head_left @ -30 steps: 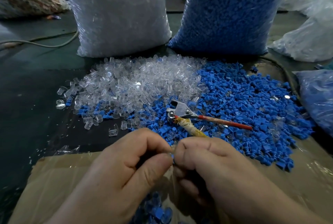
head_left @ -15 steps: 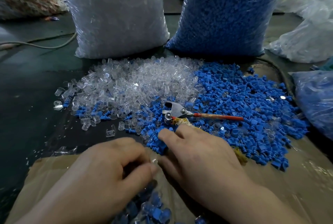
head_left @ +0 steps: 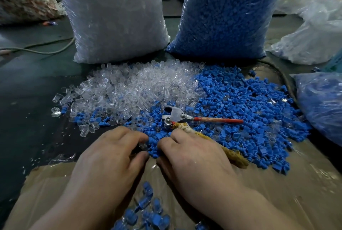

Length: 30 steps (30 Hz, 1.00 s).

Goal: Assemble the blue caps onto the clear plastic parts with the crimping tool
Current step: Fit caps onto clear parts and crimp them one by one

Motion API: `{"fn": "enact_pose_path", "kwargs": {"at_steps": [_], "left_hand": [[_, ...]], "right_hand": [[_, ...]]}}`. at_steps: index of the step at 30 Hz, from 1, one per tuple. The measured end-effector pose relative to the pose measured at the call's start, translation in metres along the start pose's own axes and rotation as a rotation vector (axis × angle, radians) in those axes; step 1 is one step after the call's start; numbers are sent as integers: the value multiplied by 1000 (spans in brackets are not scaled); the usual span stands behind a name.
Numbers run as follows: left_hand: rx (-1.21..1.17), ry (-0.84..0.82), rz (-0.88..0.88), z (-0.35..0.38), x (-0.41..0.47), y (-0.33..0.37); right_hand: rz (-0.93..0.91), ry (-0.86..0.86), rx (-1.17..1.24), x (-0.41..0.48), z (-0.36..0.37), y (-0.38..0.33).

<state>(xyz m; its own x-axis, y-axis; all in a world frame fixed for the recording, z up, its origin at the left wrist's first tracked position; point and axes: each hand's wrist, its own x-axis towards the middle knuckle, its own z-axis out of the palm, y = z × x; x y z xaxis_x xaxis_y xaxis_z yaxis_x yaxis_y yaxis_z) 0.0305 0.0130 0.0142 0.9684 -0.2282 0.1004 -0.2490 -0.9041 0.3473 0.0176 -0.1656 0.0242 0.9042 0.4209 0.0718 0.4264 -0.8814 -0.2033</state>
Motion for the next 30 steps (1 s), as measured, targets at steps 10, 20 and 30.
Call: {"fn": "enact_pose_path", "kwargs": {"at_steps": [10,20,30], "left_hand": [[-96,15,5,2,1,2],[-395,120,-95,4,-4,-1],[-724,128,-271,7,-3,-9]], "right_hand": [[20,-38,36,1,0,-1],[-16,-61,-32,3,2,-3],[-47,-164,-51,2,-6,-4]]}}
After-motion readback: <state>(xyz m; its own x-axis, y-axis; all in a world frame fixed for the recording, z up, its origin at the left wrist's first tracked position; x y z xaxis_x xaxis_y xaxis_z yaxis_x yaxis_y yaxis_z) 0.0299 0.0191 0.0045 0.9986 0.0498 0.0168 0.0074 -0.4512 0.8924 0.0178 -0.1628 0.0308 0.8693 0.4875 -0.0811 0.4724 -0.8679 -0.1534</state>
